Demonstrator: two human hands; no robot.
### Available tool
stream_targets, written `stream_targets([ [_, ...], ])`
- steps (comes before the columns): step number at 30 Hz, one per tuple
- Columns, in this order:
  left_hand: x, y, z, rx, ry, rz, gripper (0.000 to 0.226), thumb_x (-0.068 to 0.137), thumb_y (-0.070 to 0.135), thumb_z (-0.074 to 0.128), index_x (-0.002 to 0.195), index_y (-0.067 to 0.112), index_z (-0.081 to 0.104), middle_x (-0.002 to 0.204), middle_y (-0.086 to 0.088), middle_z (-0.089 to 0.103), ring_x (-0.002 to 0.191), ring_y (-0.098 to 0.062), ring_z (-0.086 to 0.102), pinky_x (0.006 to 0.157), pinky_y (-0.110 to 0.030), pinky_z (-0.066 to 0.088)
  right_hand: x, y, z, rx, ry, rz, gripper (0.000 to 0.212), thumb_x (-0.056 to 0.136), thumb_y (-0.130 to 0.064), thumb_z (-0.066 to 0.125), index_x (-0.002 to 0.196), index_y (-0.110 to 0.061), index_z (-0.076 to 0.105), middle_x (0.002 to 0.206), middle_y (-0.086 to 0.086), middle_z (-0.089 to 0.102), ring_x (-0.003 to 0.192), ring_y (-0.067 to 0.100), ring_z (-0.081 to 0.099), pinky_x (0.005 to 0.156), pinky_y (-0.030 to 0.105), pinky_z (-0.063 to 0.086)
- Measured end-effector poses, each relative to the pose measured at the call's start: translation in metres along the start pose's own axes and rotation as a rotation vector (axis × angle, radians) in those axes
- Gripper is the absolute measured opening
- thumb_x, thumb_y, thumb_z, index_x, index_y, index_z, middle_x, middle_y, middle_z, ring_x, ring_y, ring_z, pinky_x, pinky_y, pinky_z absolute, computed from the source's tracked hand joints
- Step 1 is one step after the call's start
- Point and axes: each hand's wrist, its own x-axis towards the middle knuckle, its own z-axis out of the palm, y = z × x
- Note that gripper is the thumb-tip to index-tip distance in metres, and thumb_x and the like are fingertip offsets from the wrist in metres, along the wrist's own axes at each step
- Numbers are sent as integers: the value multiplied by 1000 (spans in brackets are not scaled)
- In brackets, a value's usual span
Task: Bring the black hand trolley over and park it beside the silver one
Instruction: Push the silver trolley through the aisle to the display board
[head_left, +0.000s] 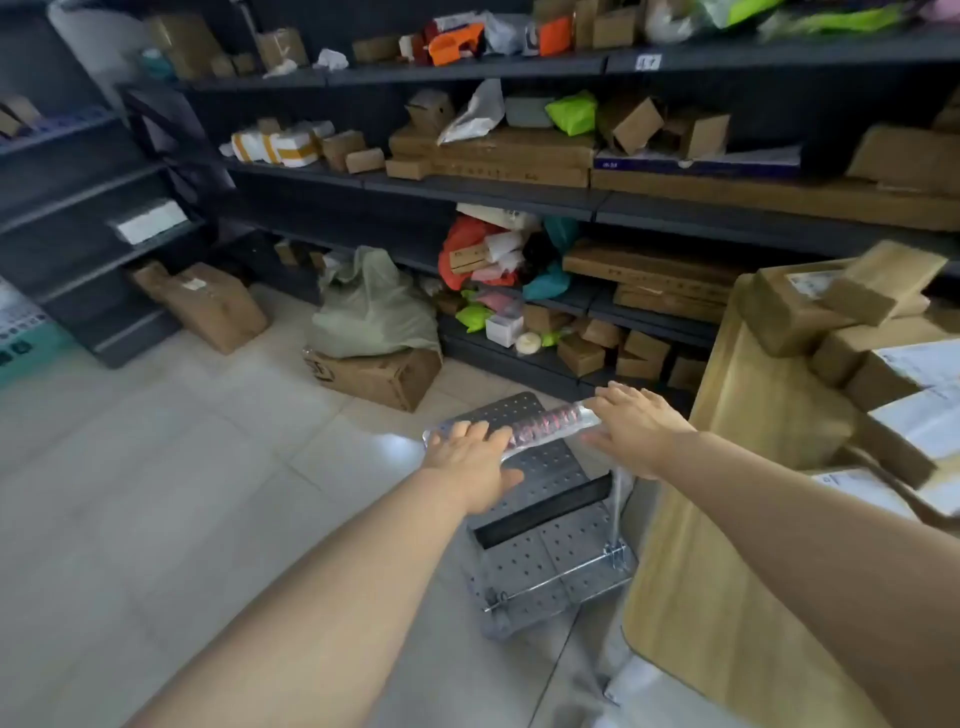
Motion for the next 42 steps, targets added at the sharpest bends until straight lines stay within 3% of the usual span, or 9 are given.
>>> stream_targets([
  [7,59,13,14,-15,-66,-39,65,93,52,39,148,26,16,154,-5,21,139,-28,18,111,-52,22,49,27,27,22,-63,-43,57,93,-50,38,142,-22,33,149,4,35,143,23,18,114,42,19],
  [17,113,8,47,-284,-86,-91,48,97,41,38,141,28,24,132,-8,47,116,-30,43,94,-47,39,95,41,56,35,-182,-21,58,94,-50,34,144,-22,26,151,2,30,143,23,17,115,48,16],
  [22,109,0,71,-344,-13,-130,38,99,37,34,135,26,35,120,-8,52,106,-27,47,86,-42,43,109,29,70,45,-265,-32,41,94,-50,29,132,-36,38,131,0,49,127,25,38,113,55,16],
  [25,99,-12,84,-378,2,-117,38,98,39,34,136,30,35,116,-7,53,104,-26,48,85,-41,43,103,22,80,66,-248,-6,37,94,-52,28,129,-45,37,127,-4,50,125,25,38,112,58,12],
  [29,83,-39,91,-451,30,-92,33,97,43,36,128,35,40,101,-2,53,95,-23,51,80,-39,45,94,3,88,139,-218,73,39,92,-57,26,130,-50,34,128,-9,49,127,22,34,110,63,7],
  [36,45,-95,106,-404,26,-48,26,96,47,38,121,41,42,90,6,45,84,-16,45,71,-32,34,75,-60,108,226,-231,133,35,92,-56,32,124,-46,40,123,-6,50,125,24,34,111,59,5],
  [42,-1,-142,122,-352,27,-61,28,96,47,36,122,43,42,94,7,47,95,-18,49,74,-32,28,53,-119,131,266,-234,70,35,93,-48,40,128,-47,37,126,-8,48,123,22,33,111,56,7],
])
